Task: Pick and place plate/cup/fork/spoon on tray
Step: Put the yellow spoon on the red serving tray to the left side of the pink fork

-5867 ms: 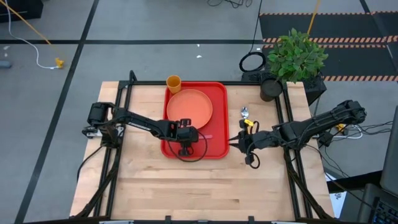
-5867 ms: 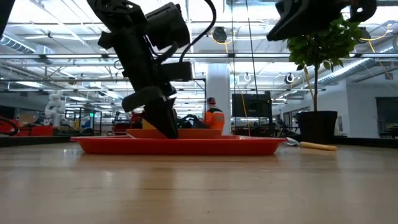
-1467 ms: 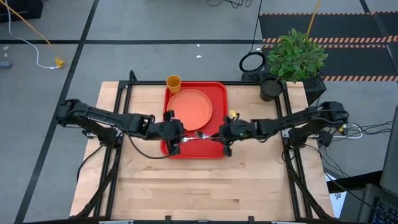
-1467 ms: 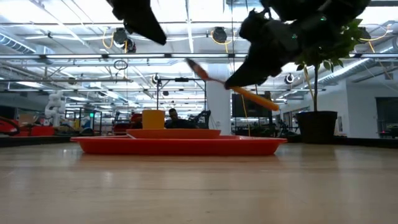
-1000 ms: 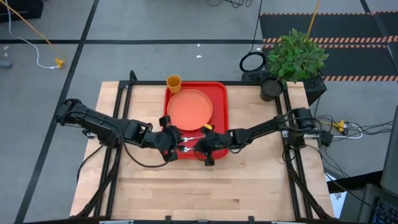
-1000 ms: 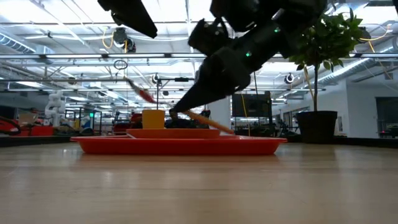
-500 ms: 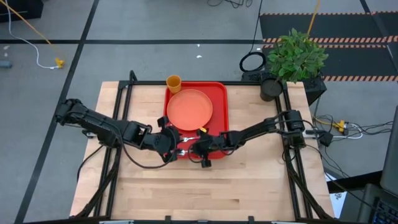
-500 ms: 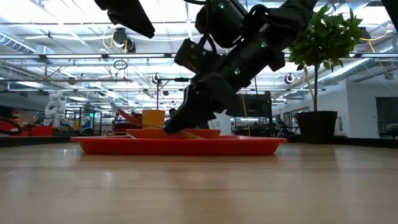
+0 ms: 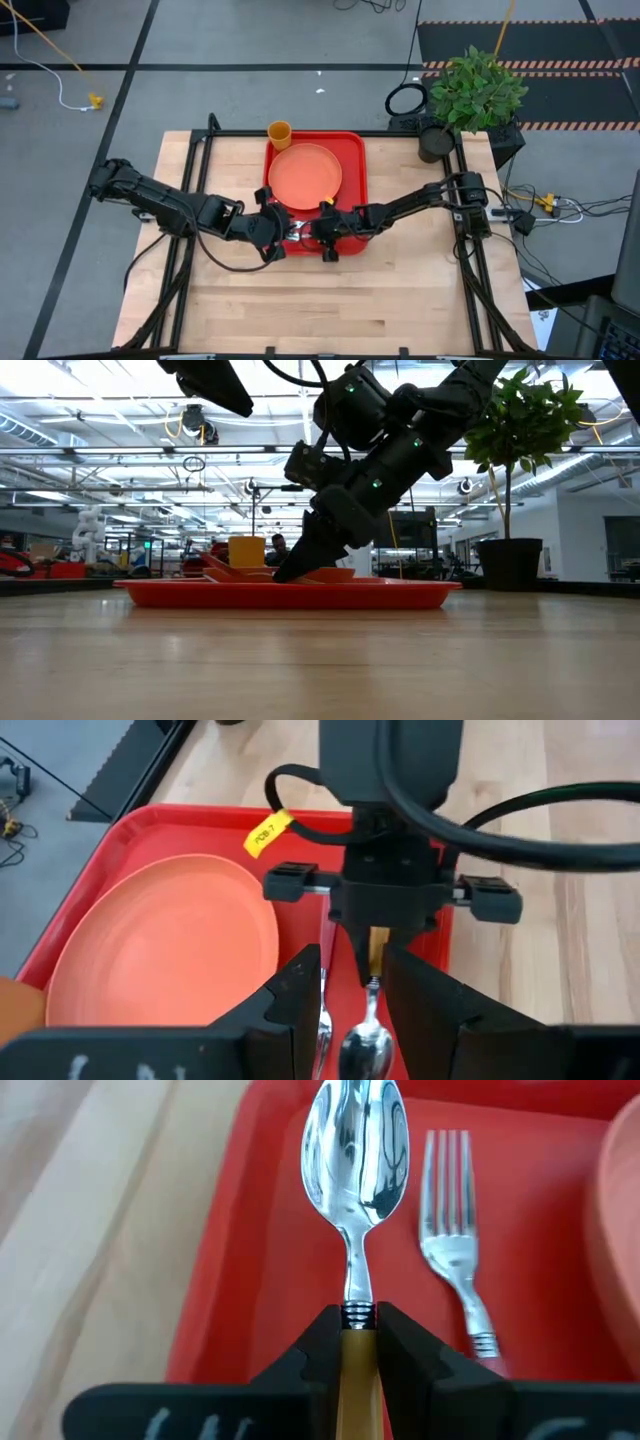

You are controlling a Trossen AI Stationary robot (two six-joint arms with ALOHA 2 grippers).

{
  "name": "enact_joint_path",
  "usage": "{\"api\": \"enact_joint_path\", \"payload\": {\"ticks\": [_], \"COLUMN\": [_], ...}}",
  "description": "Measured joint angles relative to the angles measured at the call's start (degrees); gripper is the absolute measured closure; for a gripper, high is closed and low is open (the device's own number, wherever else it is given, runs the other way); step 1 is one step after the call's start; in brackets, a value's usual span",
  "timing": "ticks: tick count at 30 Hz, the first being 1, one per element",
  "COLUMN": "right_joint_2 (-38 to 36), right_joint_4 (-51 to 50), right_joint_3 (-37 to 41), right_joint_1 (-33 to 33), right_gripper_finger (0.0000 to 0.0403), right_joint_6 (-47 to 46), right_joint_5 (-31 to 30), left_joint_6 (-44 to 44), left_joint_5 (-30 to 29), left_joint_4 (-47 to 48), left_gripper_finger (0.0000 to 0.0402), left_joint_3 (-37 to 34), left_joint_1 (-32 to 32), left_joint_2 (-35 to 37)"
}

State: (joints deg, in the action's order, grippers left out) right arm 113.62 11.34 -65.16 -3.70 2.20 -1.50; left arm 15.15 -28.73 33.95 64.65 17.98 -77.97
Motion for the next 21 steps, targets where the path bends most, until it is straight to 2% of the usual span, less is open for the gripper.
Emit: {"api": "enact_joint_path", "payload": {"ticks": [16,21], "right_joint_2": [0.00,0.00], "right_joint_4": [1.01,2.09], "right_joint_3": [2.02,2.05], "right_joint_1": [0.01,0.01], "right_gripper_finger": [0.0366,0.0346], "right_joint_6": [-1.48,-2.17], "right_joint_5": [-0.35,-0.35], "left_joint_6": [-1.39,-1.93], "left_joint_5": [0.02,0.04], "left_joint_4": [-0.74,-0.75], "left_gripper_finger": [0.0289,0.0289], "left_joint_3": [-0.01,-0.01], "left_joint_1": [-0.33,-0.70], "left_joint_2": [0.00,0.00]}}
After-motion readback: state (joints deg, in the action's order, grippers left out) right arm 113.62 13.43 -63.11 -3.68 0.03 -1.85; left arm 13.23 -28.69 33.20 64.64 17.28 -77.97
